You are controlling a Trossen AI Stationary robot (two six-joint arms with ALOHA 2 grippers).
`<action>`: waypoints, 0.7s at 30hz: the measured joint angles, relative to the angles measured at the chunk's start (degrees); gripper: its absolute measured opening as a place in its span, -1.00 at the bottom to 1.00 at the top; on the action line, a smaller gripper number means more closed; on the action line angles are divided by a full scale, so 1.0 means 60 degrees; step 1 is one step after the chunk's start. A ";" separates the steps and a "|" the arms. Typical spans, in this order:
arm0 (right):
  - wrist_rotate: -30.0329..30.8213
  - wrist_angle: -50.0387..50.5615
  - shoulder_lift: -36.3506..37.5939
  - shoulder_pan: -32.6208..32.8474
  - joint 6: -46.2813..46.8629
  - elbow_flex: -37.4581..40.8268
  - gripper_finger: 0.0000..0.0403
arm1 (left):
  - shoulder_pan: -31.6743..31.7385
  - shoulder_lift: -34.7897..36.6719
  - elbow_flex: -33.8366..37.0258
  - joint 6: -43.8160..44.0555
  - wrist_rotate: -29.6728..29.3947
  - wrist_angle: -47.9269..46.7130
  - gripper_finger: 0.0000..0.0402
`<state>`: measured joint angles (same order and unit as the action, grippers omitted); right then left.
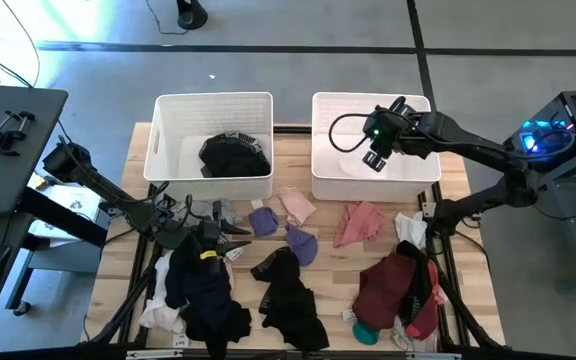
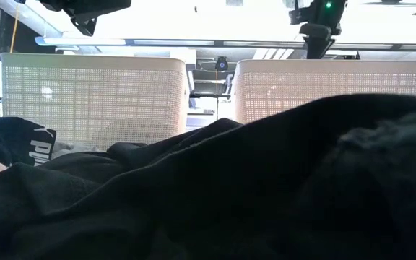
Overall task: Sort clothes
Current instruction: Put the pink underwear into the right white laundry bin
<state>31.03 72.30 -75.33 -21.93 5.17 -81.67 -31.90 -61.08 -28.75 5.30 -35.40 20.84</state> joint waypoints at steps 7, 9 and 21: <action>0.1004 0.1740 0.0011 0.1175 0.1630 -0.1582 -0.16 | 0.0000 0.0000 -0.0004 0.0000 -0.0010 0.0000 -0.56; 0.1008 0.1879 0.0024 0.1926 0.2009 -0.1914 -0.16 | 0.0000 0.0000 -0.0004 0.0000 -0.0095 0.0000 -0.56; 0.0946 0.2456 -0.0431 0.6437 0.4385 -0.1505 -0.16 | 0.0000 0.0000 -0.0004 0.0004 -0.0178 0.0007 -0.56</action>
<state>36.71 87.04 -77.91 16.69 31.48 -90.70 -31.90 -61.08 -28.77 5.32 -36.47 20.88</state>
